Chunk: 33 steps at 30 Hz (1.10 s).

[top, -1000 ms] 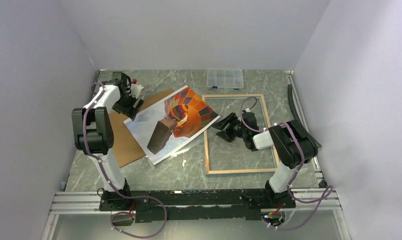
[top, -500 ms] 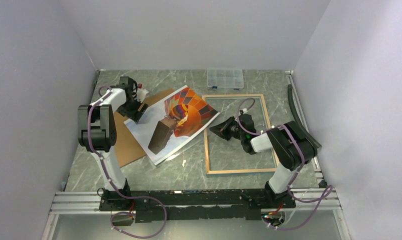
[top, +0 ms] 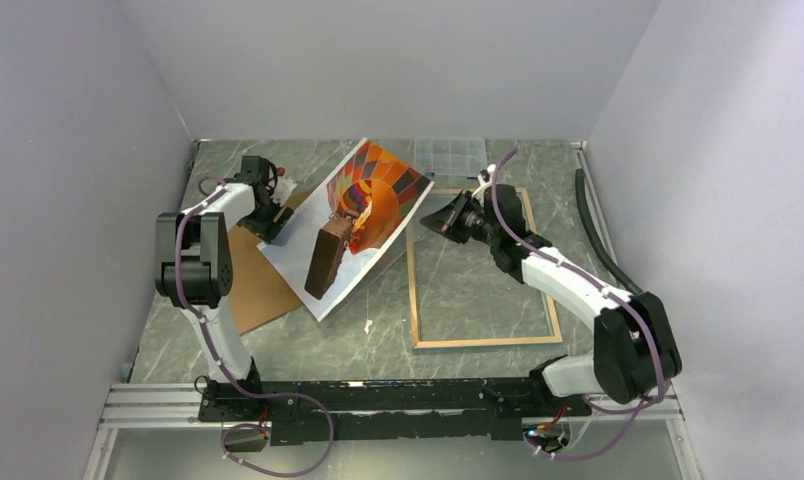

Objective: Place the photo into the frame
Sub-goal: Pick up the photo frame item at the center of the board.

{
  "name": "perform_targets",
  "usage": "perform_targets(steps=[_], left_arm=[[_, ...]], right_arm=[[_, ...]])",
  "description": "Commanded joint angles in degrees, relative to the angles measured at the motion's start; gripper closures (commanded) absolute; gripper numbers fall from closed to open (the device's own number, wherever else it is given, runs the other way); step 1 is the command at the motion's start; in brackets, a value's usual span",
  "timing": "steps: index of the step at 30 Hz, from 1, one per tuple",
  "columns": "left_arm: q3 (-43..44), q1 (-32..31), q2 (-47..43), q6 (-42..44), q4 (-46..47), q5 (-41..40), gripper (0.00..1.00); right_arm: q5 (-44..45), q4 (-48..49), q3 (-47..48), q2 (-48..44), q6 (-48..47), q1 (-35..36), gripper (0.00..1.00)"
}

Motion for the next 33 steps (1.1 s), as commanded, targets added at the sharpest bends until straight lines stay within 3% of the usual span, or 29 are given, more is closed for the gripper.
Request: perform_targets(steps=[1, 9, 15, 20, 25, 33], left_arm=[[-2.8, 2.3, 1.7, 2.7, 1.4, -4.6, 0.18], [-1.9, 6.2, 0.4, 3.9, 1.1, -5.1, 0.18], [6.2, 11.6, -1.0, 3.3, -4.3, -3.3, 0.17], [12.4, 11.9, -4.6, 0.5, -11.4, 2.5, 0.16], [11.6, 10.7, -6.7, -0.9, -14.1, 5.9, 0.15], [5.1, 1.7, -7.3, -3.3, -12.0, 6.1, 0.15]], right_arm=[[5.4, -10.9, 5.8, -4.6, -7.6, -2.0, 1.00], [3.2, -13.8, 10.6, -4.1, -7.7, -2.2, 1.00], [3.9, -22.6, 21.9, -1.7, -12.2, -2.3, 1.00], [-0.3, -26.0, 31.8, 6.7, -11.9, -0.3, 1.00], [-0.4, -27.4, 36.6, 11.1, -12.0, 1.8, 1.00], [2.3, -32.8, 44.6, 16.5, -14.6, 2.5, 1.00]])
